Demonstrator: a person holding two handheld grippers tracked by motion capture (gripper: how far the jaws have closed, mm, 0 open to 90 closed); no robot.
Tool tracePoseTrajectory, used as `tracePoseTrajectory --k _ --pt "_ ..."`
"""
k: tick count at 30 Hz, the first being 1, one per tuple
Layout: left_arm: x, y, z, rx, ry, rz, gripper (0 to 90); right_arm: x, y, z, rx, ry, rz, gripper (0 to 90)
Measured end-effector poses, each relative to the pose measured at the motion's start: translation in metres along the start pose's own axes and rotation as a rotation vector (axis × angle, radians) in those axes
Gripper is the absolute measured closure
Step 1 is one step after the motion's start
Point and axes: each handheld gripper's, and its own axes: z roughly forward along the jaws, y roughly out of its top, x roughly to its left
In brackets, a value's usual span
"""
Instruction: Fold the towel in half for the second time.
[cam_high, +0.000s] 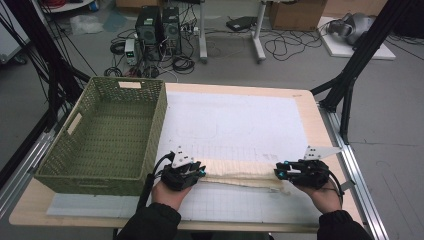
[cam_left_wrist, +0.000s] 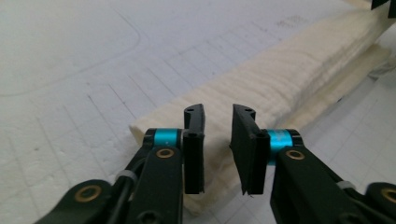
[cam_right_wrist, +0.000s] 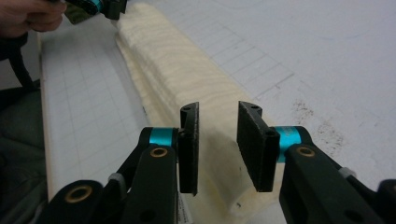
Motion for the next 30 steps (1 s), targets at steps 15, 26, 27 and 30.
tracePoseTrajectory --k 15,26,27,30 --pt "0.005 -0.013 0.012 0.089 0.03 0.033 85.1 0.005 -0.025 0.016 0.159 0.043 -0.025 84.8" --pt "0.003 -0.012 0.003 0.084 0.024 0.036 75.2 0.013 -0.024 0.008 0.141 0.011 -0.084 73.6" --pt "0.003 -0.012 0.003 0.083 0.027 0.032 74.0 0.012 -0.025 0.007 0.143 0.01 -0.079 72.7" --pt "0.003 -0.014 0.005 0.089 0.031 0.038 74.8 0.012 -0.028 0.008 0.147 0.005 -0.081 73.9"
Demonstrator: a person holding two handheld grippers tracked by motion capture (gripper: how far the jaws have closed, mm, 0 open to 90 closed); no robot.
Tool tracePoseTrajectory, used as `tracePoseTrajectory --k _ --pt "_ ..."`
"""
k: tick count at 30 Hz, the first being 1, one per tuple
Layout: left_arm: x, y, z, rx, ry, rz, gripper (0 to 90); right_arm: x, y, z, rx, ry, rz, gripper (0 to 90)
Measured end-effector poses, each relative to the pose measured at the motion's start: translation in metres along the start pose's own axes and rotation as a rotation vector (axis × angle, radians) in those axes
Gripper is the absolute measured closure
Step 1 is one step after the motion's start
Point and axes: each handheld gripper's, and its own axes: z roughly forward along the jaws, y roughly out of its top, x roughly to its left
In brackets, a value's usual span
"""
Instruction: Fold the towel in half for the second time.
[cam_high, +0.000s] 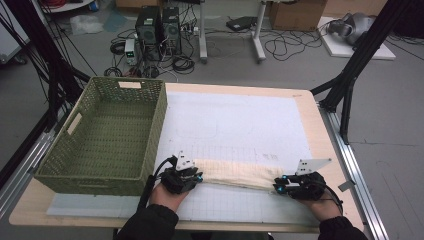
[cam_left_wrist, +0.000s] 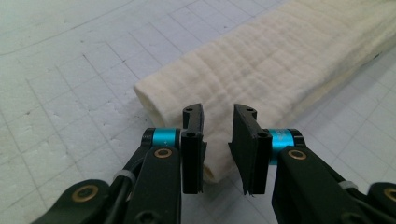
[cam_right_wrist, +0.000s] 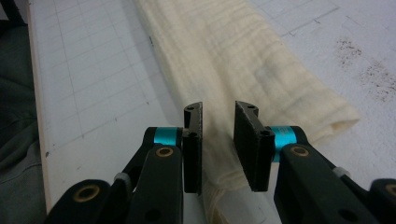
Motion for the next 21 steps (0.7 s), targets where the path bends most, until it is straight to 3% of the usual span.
tracePoseTrajectory --k 4,13,16,21 --pt "0.0 0.002 0.002 0.004 -0.001 0.004 87.0 0.001 0.003 0.002 0.025 0.003 -0.018 84.1" --pt "0.002 0.0 0.0 -0.004 -0.004 0.0 85.6 0.002 0.0 0.0 0.031 0.001 -0.015 83.9" --pt "0.002 0.002 -0.004 -0.035 -0.015 -0.007 76.2 0.004 0.005 -0.002 -0.012 0.013 -0.005 77.3" --pt "0.002 0.016 -0.005 -0.076 -0.014 0.004 74.3 0.002 0.022 -0.003 -0.093 -0.011 -0.011 69.9"
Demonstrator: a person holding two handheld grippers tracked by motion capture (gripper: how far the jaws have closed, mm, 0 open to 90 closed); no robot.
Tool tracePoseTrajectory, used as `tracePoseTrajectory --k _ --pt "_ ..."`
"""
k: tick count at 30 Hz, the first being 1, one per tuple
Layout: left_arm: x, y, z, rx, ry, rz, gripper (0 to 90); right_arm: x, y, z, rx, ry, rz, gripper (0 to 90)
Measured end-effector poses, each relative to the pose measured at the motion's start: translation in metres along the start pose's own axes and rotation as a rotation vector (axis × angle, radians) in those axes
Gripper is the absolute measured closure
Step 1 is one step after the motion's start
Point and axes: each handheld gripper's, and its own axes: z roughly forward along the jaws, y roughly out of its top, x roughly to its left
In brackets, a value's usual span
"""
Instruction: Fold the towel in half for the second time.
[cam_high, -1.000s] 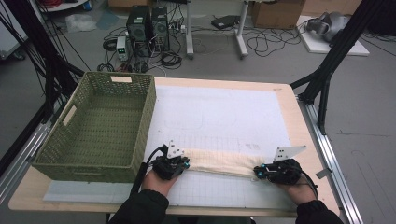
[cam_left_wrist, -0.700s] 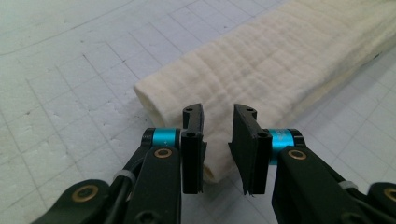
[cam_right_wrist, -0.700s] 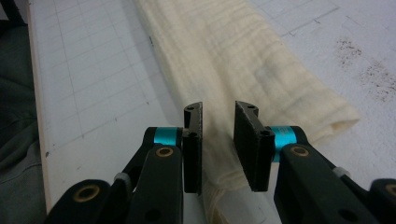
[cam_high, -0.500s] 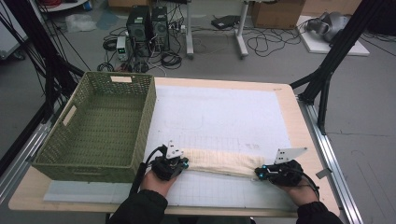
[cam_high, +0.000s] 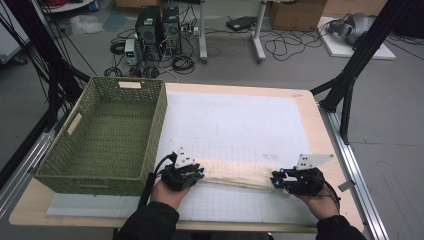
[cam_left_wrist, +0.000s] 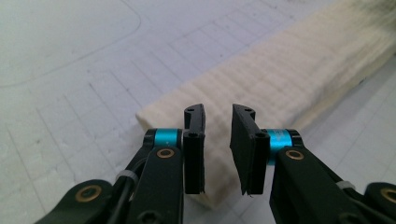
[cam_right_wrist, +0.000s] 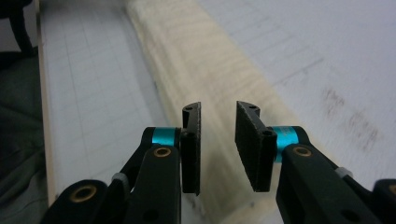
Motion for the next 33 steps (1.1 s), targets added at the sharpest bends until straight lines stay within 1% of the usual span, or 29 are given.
tracePoseTrajectory --k 1,3,4,5,8,9,10,12,14,17,19,21,24,25,29,32,33 --pt "0.0 0.003 0.001 -0.005 0.007 0.002 74.3 -0.001 0.003 0.002 -0.01 -0.011 -0.004 68.7" --pt "0.001 0.007 0.007 0.003 0.017 0.006 74.2 -0.005 0.007 0.008 -0.007 -0.027 -0.012 66.5" --pt "0.003 0.007 0.01 0.014 0.027 0.009 73.7 -0.007 0.008 0.013 0.003 -0.032 -0.015 65.0" --pt "0.004 0.007 0.012 0.023 0.032 0.001 73.4 -0.009 0.008 0.017 0.012 -0.038 -0.018 64.1" --pt "0.009 0.002 0.019 0.058 0.056 0.004 73.1 -0.013 0.005 0.024 0.047 -0.047 -0.016 61.0" --pt "0.011 0.0 0.021 0.066 0.056 -0.007 73.1 -0.014 0.003 0.025 0.06 -0.05 -0.015 60.4" --pt "0.012 -0.002 0.022 0.07 0.056 -0.005 73.2 -0.014 0.001 0.025 0.066 -0.05 -0.009 59.6" --pt "0.012 -0.004 0.023 0.063 0.059 -0.007 73.7 -0.015 -0.004 0.025 0.08 -0.052 0.003 58.3" --pt "0.011 -0.005 0.023 0.061 0.065 0.011 73.5 -0.015 -0.008 0.024 0.093 -0.064 -0.001 57.0" --pt "0.011 -0.006 0.023 0.063 0.062 0.008 73.4 -0.012 -0.012 0.022 0.088 -0.071 0.006 54.9" --pt "0.012 -0.005 0.022 0.07 0.058 0.012 73.4 -0.01 -0.014 0.02 0.091 -0.079 -0.003 54.5" --pt "0.012 -0.006 0.022 0.068 0.056 0.009 73.4 -0.009 -0.016 0.018 0.089 -0.083 -0.006 54.3" --pt "0.012 -0.006 0.022 0.066 0.056 0.013 73.4 -0.008 -0.018 0.017 0.083 -0.096 -0.003 53.8" --pt "0.012 -0.007 0.022 0.063 0.056 0.013 73.3 -0.007 -0.018 0.016 0.083 -0.102 -0.008 53.7" --pt "0.011 -0.007 0.022 0.063 0.057 0.011 72.9 -0.006 -0.02 0.016 0.079 -0.103 0.002 53.7" --pt "0.011 -0.007 0.022 0.063 0.056 0.016 71.3 -0.006 -0.019 0.016 0.079 -0.109 0.004 53.5" --pt "0.01 -0.007 0.022 0.062 0.054 0.012 70.8 -0.007 -0.019 0.017 0.076 -0.111 0.001 53.1"
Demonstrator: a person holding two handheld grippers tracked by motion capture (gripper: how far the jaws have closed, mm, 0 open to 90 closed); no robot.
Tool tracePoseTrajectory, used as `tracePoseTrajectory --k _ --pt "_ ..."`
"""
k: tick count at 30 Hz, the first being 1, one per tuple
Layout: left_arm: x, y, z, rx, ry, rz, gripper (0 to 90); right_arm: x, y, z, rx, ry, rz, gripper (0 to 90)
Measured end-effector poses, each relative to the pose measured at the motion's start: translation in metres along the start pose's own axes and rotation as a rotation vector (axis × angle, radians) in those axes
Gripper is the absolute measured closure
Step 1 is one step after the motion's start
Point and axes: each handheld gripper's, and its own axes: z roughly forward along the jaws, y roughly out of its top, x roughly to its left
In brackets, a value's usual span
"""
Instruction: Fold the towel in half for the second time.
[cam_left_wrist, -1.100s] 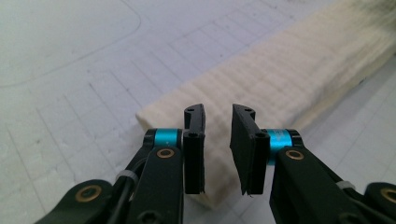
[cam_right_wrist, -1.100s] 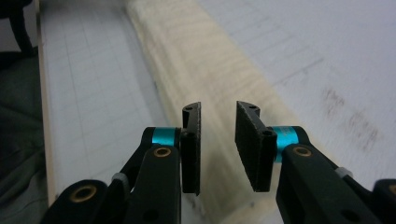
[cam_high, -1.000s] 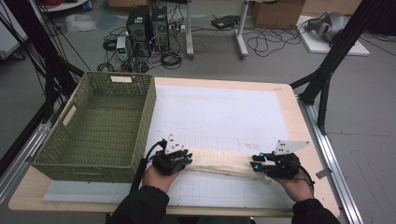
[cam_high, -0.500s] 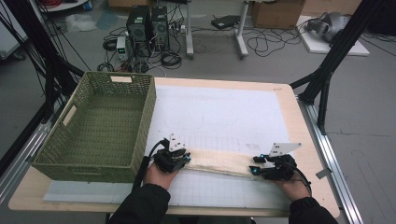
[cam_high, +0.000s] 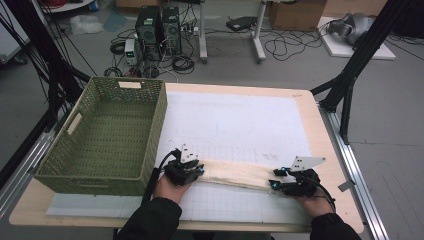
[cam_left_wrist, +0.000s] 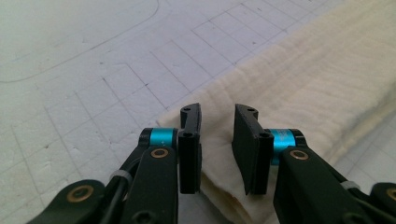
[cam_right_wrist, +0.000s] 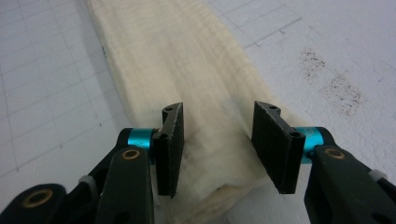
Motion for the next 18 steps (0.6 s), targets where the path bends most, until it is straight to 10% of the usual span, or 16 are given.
tracePoseTrajectory --k 18 --pt "-0.0021 0.0042 -0.0065 -0.039 -0.011 -0.009 61.0 0.0027 0.0071 -0.0033 -0.031 -0.025 0.022 46.9"
